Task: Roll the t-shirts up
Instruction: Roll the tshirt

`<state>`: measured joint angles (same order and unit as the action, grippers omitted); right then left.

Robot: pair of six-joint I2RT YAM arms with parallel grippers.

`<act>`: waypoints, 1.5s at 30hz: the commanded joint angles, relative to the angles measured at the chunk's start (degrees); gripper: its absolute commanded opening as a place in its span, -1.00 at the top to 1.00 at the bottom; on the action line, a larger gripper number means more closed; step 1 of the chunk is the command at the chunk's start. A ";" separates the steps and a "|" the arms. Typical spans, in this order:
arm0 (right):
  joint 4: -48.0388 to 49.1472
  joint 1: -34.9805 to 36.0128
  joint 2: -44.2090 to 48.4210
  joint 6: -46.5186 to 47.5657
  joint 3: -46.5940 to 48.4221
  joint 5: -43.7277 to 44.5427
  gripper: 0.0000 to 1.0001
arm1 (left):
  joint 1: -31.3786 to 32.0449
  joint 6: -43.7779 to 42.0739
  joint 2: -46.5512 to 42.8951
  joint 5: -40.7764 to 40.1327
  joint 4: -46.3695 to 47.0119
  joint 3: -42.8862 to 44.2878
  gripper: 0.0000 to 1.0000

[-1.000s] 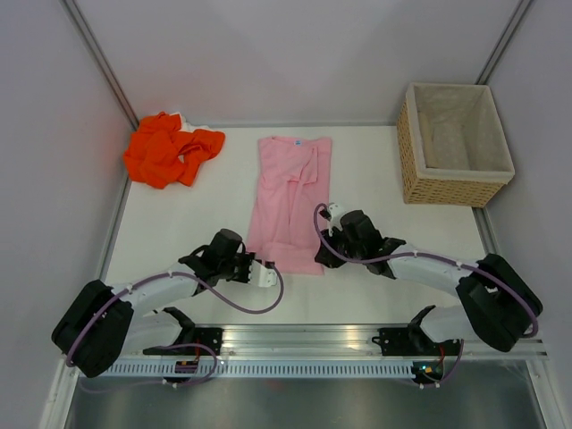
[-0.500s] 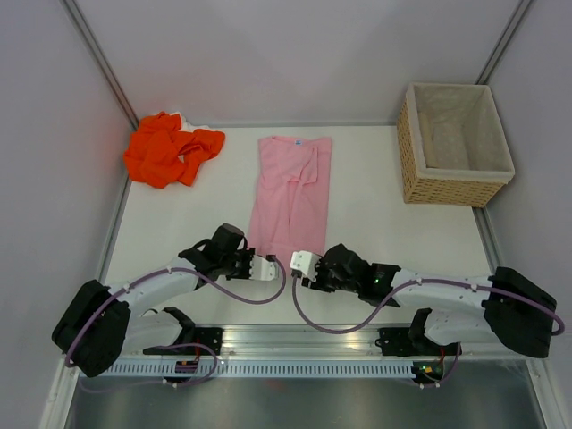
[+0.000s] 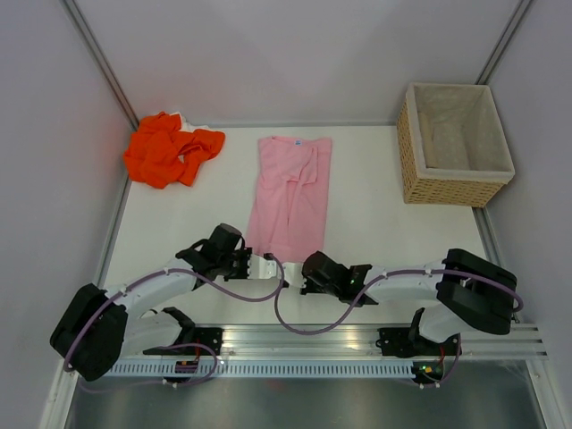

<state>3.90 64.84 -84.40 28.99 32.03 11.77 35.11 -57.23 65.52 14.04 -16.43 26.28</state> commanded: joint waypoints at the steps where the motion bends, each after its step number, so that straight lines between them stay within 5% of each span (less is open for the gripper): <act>1: -7.76 0.20 -1.83 -1.82 1.53 -1.22 0.99 | 0.48 3.53 -1.71 4.06 -0.70 1.58 0.95; 15: -34.57 -0.24 13.64 1.77 7.26 -30.40 0.99 | -1.71 2.92 0.66 25.68 -40.51 16.16 0.95; 25: -28.34 -17.19 11.98 -1.39 9.10 -41.21 1.00 | -9.45 3.00 11.73 26.57 -36.23 23.98 0.95; 45: -23.50 -28.10 -4.37 -7.99 16.31 -37.18 0.99 | -13.05 1.95 23.52 14.44 -21.73 25.23 0.95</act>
<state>-20.29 36.88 -87.74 21.89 46.78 -26.79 22.52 -53.89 88.66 31.77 -42.33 52.23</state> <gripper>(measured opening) 0.010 0.028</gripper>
